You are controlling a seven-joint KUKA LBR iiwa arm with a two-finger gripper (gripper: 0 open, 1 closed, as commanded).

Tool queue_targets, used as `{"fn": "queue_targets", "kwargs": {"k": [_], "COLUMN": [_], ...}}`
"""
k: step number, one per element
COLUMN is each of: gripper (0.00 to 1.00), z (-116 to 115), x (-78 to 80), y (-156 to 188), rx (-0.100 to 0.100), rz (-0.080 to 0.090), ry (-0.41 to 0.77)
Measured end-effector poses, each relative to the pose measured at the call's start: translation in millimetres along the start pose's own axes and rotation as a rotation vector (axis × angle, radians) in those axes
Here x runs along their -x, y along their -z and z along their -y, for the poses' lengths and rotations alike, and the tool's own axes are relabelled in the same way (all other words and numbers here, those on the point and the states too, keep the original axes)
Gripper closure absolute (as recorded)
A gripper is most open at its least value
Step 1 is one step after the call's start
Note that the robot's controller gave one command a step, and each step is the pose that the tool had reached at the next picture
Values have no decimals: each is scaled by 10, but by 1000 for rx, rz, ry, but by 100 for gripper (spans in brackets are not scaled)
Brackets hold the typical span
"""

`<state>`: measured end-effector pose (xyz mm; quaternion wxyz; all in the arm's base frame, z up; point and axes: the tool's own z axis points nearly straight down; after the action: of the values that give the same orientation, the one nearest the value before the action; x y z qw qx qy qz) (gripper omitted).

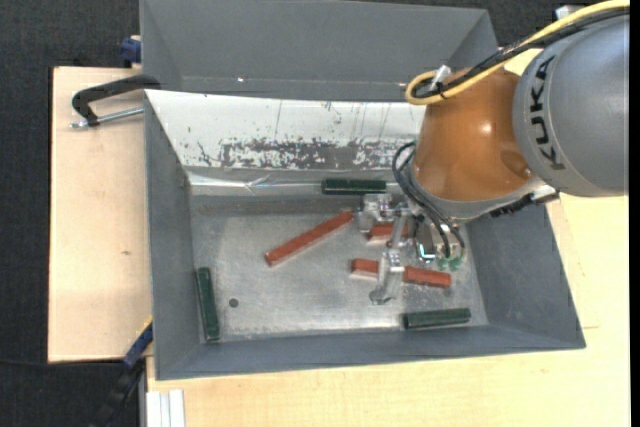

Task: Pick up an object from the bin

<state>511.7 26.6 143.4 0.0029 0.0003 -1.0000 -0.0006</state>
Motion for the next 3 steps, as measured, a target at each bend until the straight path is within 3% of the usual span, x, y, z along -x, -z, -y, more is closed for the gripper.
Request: {"fn": "queue_targets", "kwargs": {"k": [1,2,3], "gripper": [0,0,100], "z": [1,441,497], "x": [14,-12,446], "y": [37,-437,-707], "rx": [0,1,1], "rz": [7,15,12], "ry": [-1,6,-1]}}
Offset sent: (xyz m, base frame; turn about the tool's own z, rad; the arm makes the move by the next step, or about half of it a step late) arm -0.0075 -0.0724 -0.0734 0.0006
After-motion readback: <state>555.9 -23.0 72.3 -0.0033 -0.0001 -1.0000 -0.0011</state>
